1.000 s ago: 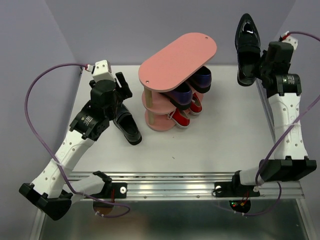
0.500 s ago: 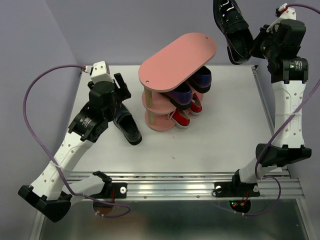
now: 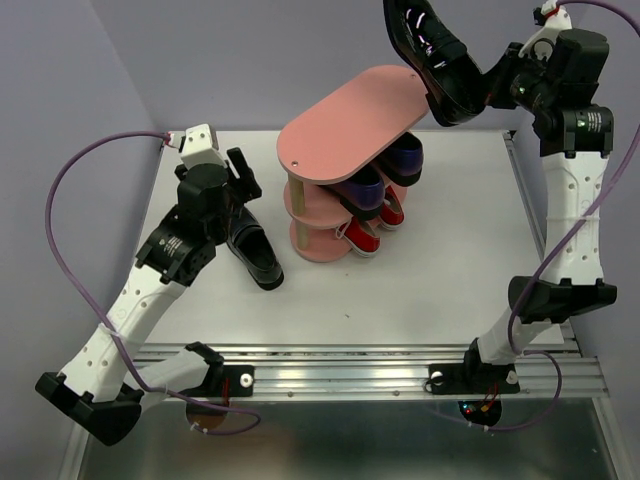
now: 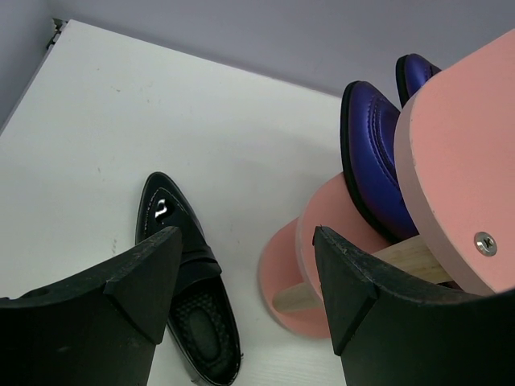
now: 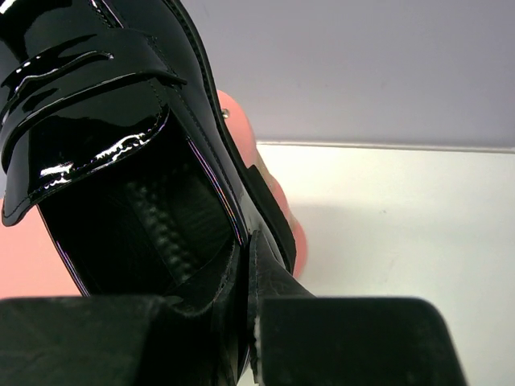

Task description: Place and organize the shoes onto the shoe shelf

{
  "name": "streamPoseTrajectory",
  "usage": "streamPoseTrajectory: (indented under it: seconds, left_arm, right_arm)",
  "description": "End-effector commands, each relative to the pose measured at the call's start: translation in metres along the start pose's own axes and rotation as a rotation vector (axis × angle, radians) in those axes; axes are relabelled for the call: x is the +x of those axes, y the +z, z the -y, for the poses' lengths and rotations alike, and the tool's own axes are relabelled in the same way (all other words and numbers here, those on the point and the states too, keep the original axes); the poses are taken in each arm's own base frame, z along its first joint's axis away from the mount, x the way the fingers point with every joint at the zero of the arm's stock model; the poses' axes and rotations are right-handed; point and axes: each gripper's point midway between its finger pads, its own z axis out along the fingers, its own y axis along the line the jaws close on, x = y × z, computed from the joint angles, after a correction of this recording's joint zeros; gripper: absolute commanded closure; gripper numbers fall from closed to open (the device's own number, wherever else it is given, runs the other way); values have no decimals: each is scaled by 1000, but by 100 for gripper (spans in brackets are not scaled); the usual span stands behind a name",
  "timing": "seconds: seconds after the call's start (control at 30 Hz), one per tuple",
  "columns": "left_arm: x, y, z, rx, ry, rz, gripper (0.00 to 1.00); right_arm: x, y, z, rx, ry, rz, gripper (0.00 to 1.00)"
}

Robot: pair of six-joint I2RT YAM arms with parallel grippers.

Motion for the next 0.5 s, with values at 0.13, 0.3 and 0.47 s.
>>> streamPoseTrajectory:
  seconds: [0.13, 0.3, 0.47]
  left_arm:
    - [-10, -9, -8, -11, -33, 37, 23]
    - [-8, -9, -9, -13, -35, 31, 23]
    - [-8, -7, -6, -7, -38, 31, 23]
  right_arm:
    - [-59, -10, -41, -184, -16, 188, 99]
    - [-58, -3, -43, -193, -1, 187, 99]
    - [-49, 6, -54, -210, -13, 161, 99]
